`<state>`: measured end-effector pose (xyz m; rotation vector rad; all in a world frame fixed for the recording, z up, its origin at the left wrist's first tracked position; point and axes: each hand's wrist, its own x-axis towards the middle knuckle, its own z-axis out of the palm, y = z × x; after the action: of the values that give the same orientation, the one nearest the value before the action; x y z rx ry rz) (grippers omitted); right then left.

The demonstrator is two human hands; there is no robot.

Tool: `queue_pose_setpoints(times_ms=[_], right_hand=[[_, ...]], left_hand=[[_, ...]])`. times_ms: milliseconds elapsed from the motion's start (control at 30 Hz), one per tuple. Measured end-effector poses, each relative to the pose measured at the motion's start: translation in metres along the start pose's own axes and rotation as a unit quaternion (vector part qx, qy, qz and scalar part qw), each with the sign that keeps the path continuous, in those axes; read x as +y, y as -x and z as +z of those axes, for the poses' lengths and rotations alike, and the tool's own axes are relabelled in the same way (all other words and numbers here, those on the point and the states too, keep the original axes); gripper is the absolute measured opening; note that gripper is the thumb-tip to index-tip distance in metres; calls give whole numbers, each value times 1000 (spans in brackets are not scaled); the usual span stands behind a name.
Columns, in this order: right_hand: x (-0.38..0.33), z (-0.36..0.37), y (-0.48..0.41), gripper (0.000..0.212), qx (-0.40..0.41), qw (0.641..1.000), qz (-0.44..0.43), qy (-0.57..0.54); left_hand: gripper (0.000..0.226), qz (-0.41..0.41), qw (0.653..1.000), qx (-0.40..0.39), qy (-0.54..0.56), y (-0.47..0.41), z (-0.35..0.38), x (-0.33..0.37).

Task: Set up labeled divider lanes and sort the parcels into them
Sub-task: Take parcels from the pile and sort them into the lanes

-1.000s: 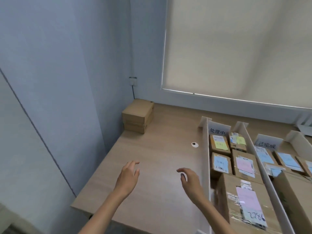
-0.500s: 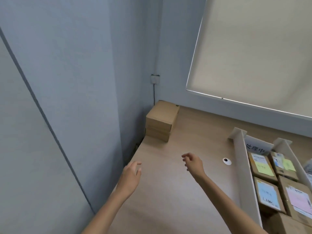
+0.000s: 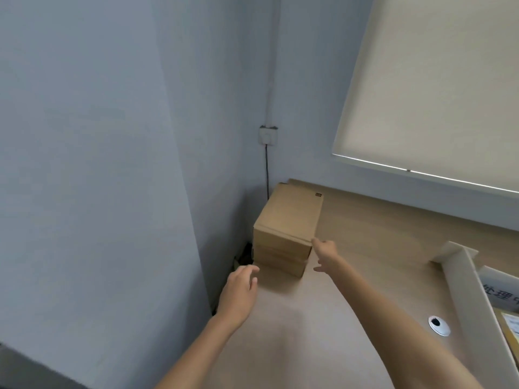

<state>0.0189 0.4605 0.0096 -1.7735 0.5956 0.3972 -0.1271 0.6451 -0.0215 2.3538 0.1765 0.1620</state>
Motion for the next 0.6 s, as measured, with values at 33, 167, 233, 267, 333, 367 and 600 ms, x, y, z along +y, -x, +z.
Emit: queue_pose_setpoints(times_ms=[33,167,233,267,333,367,600], right_hand=[[-4,5,-10,55,-2,1000,21,-20],[-10,18,-46,67,-14,995,68,-68],[-5,25,-59,75,-23,993,67,-92],[-1,29,-65,77,-26,992,64,-104],[5,37,-73,75,-24,992,50,-117],[8,42,-76,70,-23,991,42,-121],[13,50,-92,41,-4,958,76,-276]], left_hand=[[30,2,1000,2,2,-15,3,-1],[30,-1,1000,2,10,-59,14,-6],[30,-5,1000,-2,15,-72,18,-10],[30,-7,1000,-4,17,-76,19,-13],[30,-11,1000,-9,23,-79,22,-18],[30,-14,999,-11,27,-79,23,-22],[27,-42,999,-2,25,-62,23,-45]])
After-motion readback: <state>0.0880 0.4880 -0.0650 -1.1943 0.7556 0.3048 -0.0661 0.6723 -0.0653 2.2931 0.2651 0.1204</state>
